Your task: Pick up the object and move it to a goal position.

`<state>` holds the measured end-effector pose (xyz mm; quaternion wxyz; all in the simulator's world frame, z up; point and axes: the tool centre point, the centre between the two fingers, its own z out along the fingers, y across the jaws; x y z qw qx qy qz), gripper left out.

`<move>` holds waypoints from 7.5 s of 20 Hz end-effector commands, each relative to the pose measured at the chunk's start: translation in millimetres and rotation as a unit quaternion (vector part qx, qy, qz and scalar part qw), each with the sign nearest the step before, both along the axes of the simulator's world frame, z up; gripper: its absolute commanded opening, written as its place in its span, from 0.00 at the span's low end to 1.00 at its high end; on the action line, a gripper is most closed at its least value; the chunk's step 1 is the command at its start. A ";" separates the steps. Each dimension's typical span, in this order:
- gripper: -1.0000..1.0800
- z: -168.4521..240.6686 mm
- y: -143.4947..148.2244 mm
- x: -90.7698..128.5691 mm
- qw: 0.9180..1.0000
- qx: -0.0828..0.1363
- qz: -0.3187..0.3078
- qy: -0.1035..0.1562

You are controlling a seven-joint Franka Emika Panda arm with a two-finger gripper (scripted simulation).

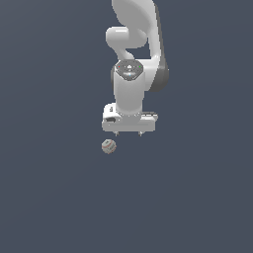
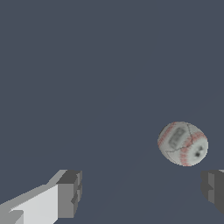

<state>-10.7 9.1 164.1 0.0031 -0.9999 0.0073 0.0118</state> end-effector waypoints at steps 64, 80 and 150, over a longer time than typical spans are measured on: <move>0.96 -84.4 -98.2 -12.2 0.903 -0.008 -0.428 -0.009; 0.00 -116.5 -98.2 -11.8 0.903 -0.008 -0.430 -0.009; 0.00 347.3 37.5 -81.1 0.903 -0.008 -0.430 -0.009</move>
